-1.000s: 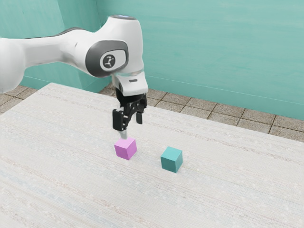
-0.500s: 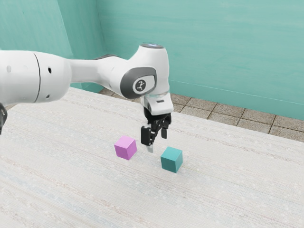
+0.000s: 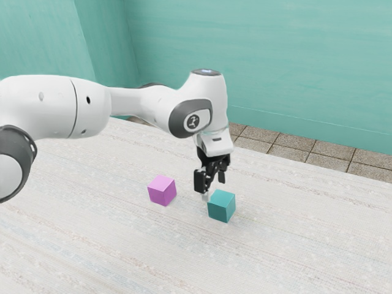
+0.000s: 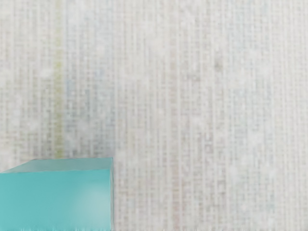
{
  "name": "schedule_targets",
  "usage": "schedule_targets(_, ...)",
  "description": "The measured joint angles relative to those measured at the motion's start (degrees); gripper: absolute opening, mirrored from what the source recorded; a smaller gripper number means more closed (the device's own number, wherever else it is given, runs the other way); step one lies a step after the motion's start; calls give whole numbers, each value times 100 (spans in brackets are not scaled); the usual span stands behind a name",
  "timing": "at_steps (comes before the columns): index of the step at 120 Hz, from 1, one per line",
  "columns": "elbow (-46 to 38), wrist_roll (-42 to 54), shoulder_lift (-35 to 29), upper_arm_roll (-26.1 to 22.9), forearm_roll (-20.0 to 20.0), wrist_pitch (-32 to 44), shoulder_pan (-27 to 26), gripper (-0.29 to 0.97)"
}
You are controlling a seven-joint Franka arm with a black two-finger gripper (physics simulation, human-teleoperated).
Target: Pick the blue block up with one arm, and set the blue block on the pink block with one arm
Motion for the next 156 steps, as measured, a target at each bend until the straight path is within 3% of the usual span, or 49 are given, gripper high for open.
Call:
schedule_targets(112, 1063, 290, 1109, 165, 325, 43, 14, 68)
schedule_targets(156, 1100, 339, 1459, 132, 244, 109, -18, 68)
